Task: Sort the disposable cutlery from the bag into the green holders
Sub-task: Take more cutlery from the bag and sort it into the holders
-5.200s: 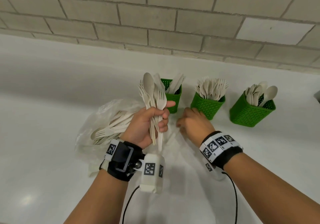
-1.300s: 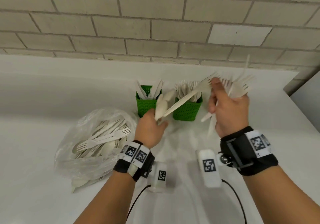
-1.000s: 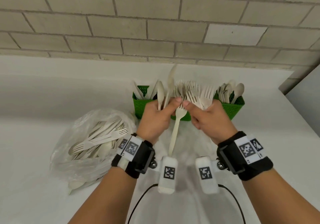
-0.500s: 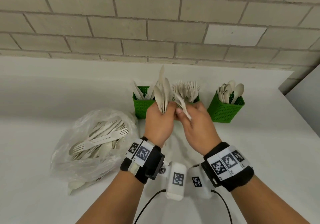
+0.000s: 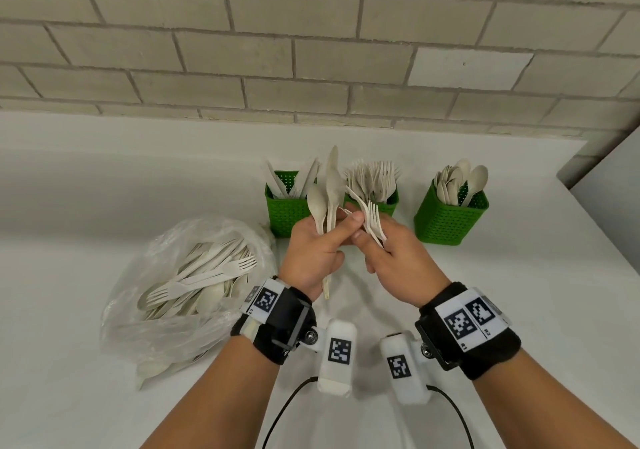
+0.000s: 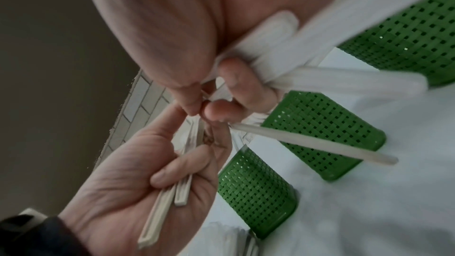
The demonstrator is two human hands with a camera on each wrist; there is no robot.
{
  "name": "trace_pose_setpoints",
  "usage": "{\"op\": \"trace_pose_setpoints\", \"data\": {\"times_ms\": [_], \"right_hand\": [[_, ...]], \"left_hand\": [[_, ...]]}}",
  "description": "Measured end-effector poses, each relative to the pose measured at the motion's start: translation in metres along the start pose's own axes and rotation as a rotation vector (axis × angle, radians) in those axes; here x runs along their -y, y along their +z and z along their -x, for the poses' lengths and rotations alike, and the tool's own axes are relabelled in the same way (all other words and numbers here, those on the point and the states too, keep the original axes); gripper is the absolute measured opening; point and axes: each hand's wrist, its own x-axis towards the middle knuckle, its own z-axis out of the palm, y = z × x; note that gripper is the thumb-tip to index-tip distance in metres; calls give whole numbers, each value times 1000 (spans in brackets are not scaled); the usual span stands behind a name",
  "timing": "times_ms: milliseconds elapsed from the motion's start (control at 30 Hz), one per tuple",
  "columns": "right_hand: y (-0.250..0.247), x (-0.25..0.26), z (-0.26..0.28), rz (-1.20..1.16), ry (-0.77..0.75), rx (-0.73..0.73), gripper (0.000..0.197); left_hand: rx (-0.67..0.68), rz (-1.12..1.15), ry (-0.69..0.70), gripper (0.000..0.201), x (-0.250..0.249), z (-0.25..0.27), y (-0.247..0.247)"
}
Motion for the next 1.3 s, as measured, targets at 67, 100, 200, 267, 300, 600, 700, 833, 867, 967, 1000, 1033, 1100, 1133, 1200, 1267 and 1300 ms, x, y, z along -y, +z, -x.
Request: {"op": "trace_pose_setpoints", "data": {"times_ms": [67, 100, 200, 267, 300, 600, 700, 833, 867, 967, 1000, 1033, 1100, 1133, 1200, 1267, 1300], "right_hand": [[2, 0, 0, -14, -11, -21, 24], [4, 0, 1, -30, -23, -31, 24], [4, 5, 5, -99, -40, -23, 27], [0, 6, 5, -137, 2, -24, 23], [-2, 3, 4, -118, 17, -40, 25], [-8, -3, 6, 168, 62, 134, 44], [-3, -1, 7, 136, 62, 194, 45], [2, -6, 7, 142, 13, 161, 67], [1, -11, 7, 145, 22, 138, 75], [-6, -18, 3, 104, 85, 62, 80], [-12, -13, 3, 104, 89, 32, 75], [-18, -9, 4, 107, 82, 15, 71], [-31, 2, 5, 70, 49, 24, 73], [-33, 7, 5, 35, 17, 35, 72], [-28, 12, 5, -44, -62, 104, 59], [-19, 4, 1, -55, -81, 147, 47], [-16, 3, -1, -71, -52, 167, 40]], "left_hand": [[-13, -10, -7, 16, 0, -1, 1], [-15, -23, -15, 16, -1, -2, 1], [-3, -56, -22, 13, -2, -5, -2], [-22, -75, -13, 17, -3, -7, -5], [-41, -79, -9, 20, -4, -7, -7], [-7, -26, 28, 16, -9, -8, -10], [22, -52, 42, 29, -8, -7, -9], [63, -96, 58, 30, -8, -6, -8], [75, -111, 61, 24, -9, -5, -9], [99, -147, 86, 20, -13, -4, -13], [102, -152, 91, 20, -13, -6, -17], [115, -160, 91, 19, -13, -7, -20], [162, -170, 89, 19, -16, -6, -22], [190, -174, 90, 21, -18, -4, -21], [245, -177, 82, 25, -18, -3, -17], [302, -162, 76, 23, -14, -1, -10], [328, -157, 68, 23, -13, -1, -8]]}}
